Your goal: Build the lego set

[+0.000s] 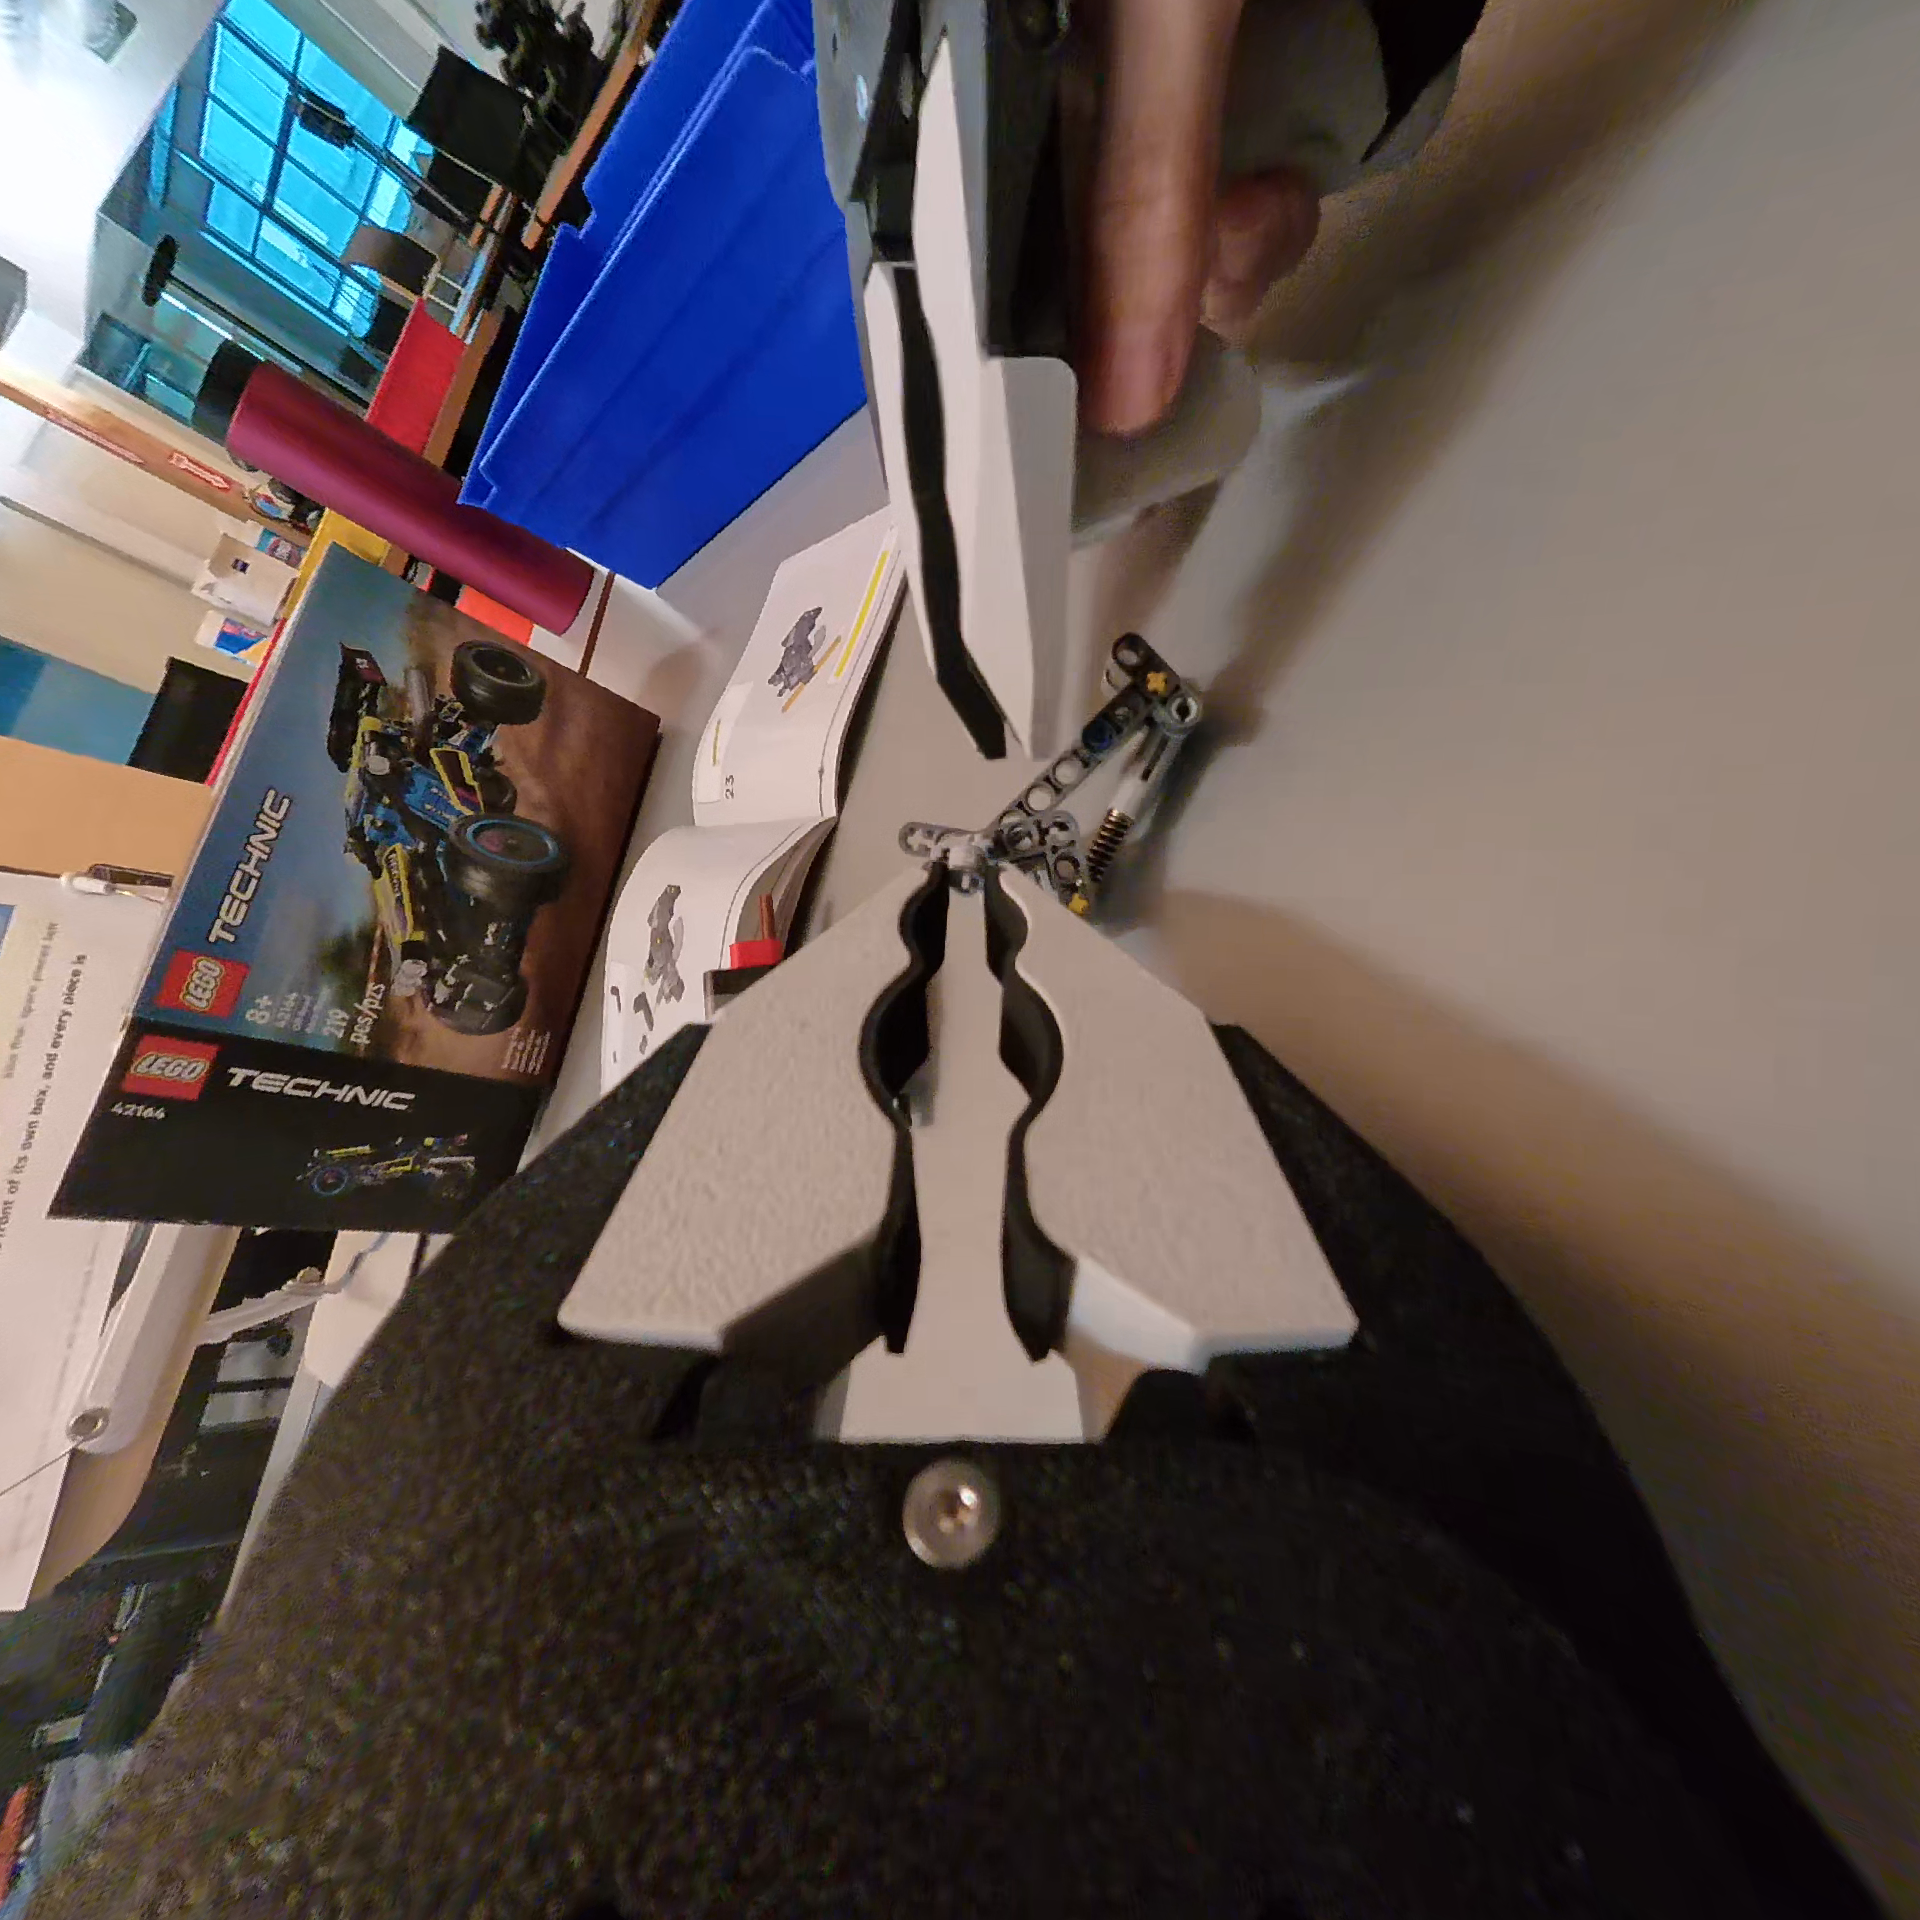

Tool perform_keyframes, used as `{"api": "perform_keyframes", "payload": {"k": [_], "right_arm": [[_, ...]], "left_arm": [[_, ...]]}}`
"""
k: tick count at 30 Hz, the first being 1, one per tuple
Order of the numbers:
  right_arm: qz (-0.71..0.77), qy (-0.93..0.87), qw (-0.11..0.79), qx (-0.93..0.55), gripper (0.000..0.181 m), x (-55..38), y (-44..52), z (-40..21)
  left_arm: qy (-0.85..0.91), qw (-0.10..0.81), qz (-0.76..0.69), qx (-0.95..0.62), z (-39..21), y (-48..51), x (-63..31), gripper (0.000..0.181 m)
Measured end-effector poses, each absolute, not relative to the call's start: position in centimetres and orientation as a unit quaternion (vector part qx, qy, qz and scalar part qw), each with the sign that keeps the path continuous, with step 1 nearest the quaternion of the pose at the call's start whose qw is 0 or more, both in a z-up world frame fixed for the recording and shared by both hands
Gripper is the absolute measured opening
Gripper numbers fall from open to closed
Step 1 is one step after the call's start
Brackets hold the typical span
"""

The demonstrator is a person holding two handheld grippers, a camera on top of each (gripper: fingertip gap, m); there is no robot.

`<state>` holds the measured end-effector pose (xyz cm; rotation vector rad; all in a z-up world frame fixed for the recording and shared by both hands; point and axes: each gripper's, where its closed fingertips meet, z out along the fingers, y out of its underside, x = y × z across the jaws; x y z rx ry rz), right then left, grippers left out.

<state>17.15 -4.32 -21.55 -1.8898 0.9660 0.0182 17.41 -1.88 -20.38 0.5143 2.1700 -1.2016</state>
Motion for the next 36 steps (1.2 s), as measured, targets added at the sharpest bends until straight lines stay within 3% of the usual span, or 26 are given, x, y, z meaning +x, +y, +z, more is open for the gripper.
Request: {"api": "perform_keyframes", "payload": {"k": [9, 11, 16, 21, 27, 36], "right_arm": [[0.093, 0.390, 0.480, -0.780, 0.014, 16.9, -2.9, -22.6], [0.085, 0.389, 0.480, -0.782, 0.006, 17.1, -2.8, -22.7], [0.006, 0.388, 0.498, -0.776, 0.006, 17.7, -2.5, -22.6], [-0.160, 0.403, 0.437, -0.788, 0.006, 18.3, -3.9, -22.9], [-0.165, 0.437, 0.467, -0.751, 0.006, 18.8, -3.3, -21.9], [-0.223, 0.440, 0.471, -0.731, 0.006, 19.8, -3.9, -20.9]], "left_arm": [[0.812, 0.304, -0.458, 0.196, -20.3, -1.9, 17.4, 0.004], [0.813, 0.302, -0.457, 0.197, -20.3, -1.9, 17.4, 0.004], [0.822, 0.316, -0.440, 0.176, -20.7, -1.7, 18.1, 0.004], [0.828, 0.318, -0.438, 0.148, -20.8, -1.5, 18.8, 0.004], [0.815, 0.337, -0.449, 0.143, -20.3, -1.9, 18.8, 0.003], [0.779, 0.445, -0.413, 0.156, -19.2, -1.6, 19.8, 0.003]]}}
